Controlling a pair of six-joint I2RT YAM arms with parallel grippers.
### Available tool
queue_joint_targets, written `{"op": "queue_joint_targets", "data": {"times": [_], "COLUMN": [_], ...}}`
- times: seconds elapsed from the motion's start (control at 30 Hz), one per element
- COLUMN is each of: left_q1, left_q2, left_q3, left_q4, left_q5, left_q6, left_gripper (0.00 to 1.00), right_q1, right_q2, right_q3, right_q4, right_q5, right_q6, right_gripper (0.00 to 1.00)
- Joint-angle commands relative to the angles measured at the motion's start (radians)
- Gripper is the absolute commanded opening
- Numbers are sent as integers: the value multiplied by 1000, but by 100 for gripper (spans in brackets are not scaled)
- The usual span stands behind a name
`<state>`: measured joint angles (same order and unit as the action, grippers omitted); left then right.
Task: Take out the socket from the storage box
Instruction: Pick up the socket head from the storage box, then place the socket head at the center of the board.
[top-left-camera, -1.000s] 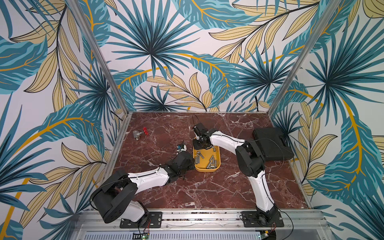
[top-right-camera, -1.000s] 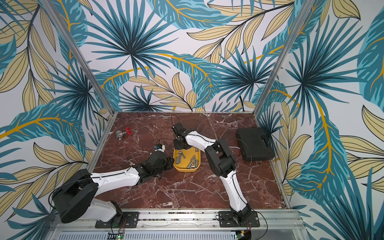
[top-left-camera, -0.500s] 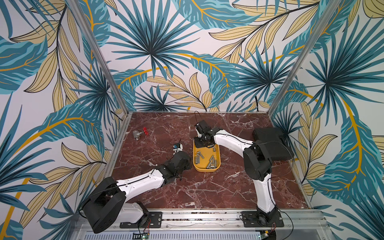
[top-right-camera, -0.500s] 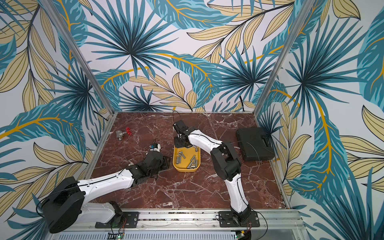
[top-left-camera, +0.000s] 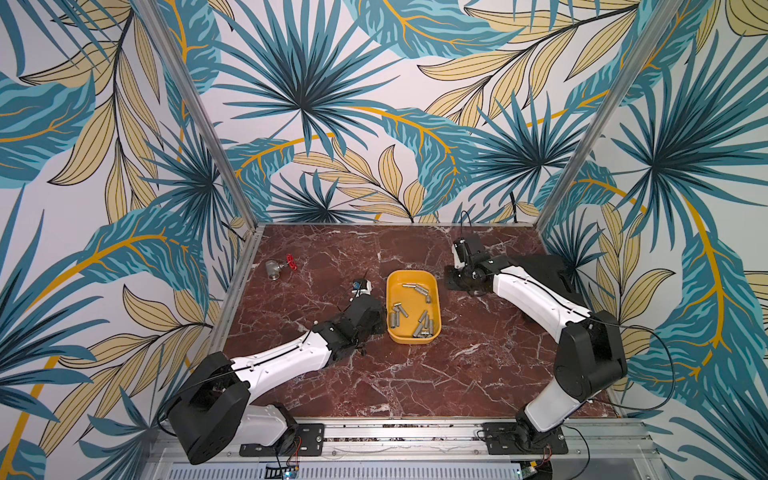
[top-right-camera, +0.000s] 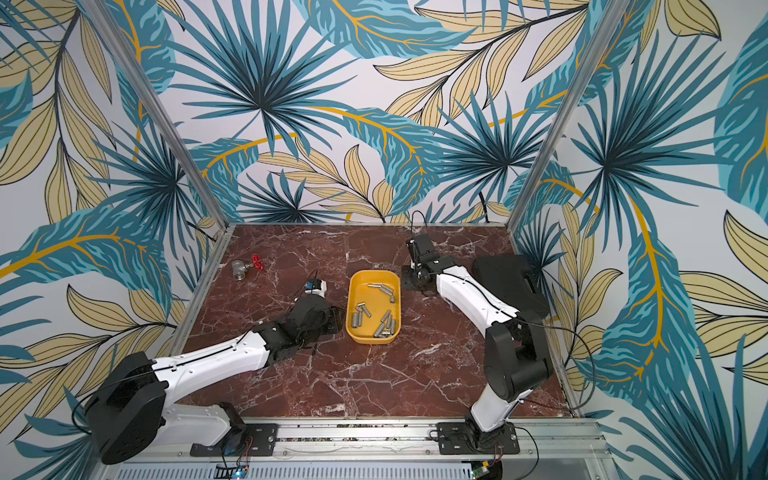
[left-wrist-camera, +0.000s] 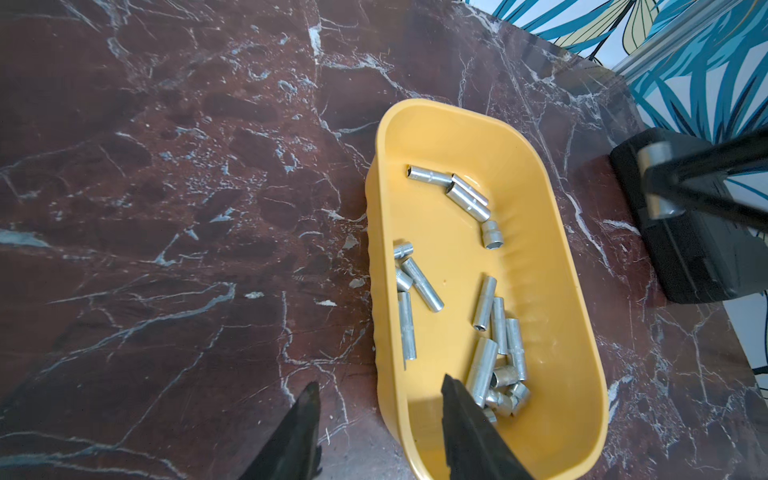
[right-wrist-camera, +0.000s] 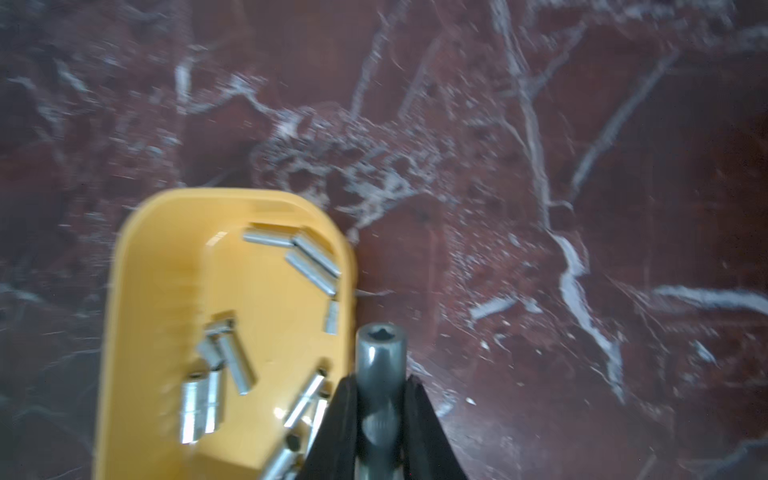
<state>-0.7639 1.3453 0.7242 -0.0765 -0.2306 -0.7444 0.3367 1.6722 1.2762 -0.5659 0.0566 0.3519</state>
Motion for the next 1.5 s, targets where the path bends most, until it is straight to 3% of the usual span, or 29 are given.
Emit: {"op": "queue_joint_targets", "data": {"times": [0.0,0.27,0.57,1.03,1.47], "left_q1": [5,4,3,2,3], "left_q2": [26,66,80,77,196], "left_q3": [34,49,47,71,367], "left_q4": [-11,22,22,-6,-182], "left_q5": [23,118,131,140,153], "left_q6": [20,45,42,80,232], "left_gripper": [51,54,56,59,55], "right_q1": [-21,-29,-29,-28,-29], "right_q2": [16,130,180,161,-50], "right_q3": [-74,-132,-132,-137,-125], "right_q4": [7,73,90,77,-19], "right_q5": [-3,-1,-5,-20,5], "right_q6": [-3,23,32,44,33], "right_gripper": [14,14,16,30,37]}}
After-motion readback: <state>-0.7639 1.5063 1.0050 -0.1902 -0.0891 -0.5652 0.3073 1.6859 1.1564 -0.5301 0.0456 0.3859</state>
